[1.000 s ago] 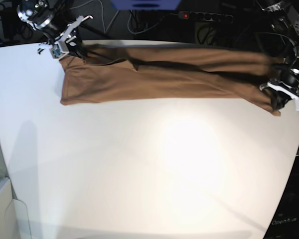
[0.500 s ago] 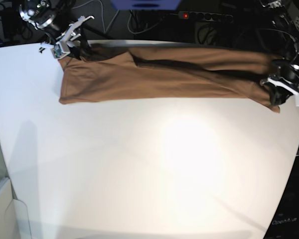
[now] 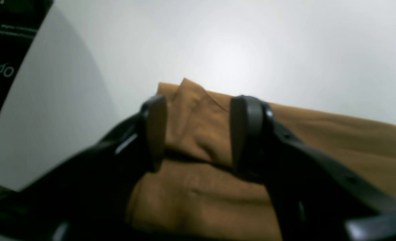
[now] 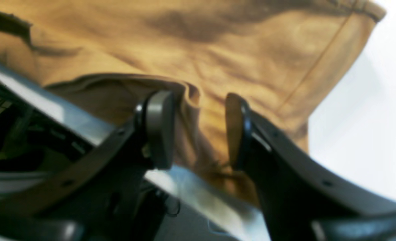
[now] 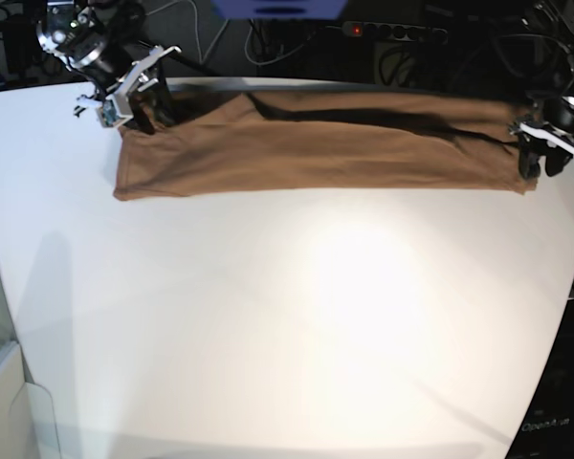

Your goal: Fold the T-shirt properly

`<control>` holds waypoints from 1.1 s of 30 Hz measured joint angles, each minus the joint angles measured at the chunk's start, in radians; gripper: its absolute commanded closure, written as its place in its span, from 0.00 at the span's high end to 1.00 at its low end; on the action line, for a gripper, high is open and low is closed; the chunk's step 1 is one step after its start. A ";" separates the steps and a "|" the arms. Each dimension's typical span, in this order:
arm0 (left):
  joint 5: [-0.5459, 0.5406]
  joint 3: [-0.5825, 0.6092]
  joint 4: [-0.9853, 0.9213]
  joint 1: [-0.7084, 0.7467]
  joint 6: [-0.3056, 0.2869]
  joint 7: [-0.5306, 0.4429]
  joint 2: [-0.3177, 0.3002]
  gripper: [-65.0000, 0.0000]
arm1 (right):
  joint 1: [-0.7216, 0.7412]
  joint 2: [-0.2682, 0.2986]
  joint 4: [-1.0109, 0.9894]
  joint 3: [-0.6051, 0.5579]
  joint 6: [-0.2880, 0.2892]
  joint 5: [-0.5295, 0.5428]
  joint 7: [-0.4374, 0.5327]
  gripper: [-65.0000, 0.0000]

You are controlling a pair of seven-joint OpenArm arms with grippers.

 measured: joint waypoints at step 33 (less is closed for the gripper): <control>0.001 0.008 -0.251 -0.050 0.003 -0.003 -0.014 0.45 | 0.032 -0.062 -0.014 0.067 0.006 -0.008 -0.005 0.02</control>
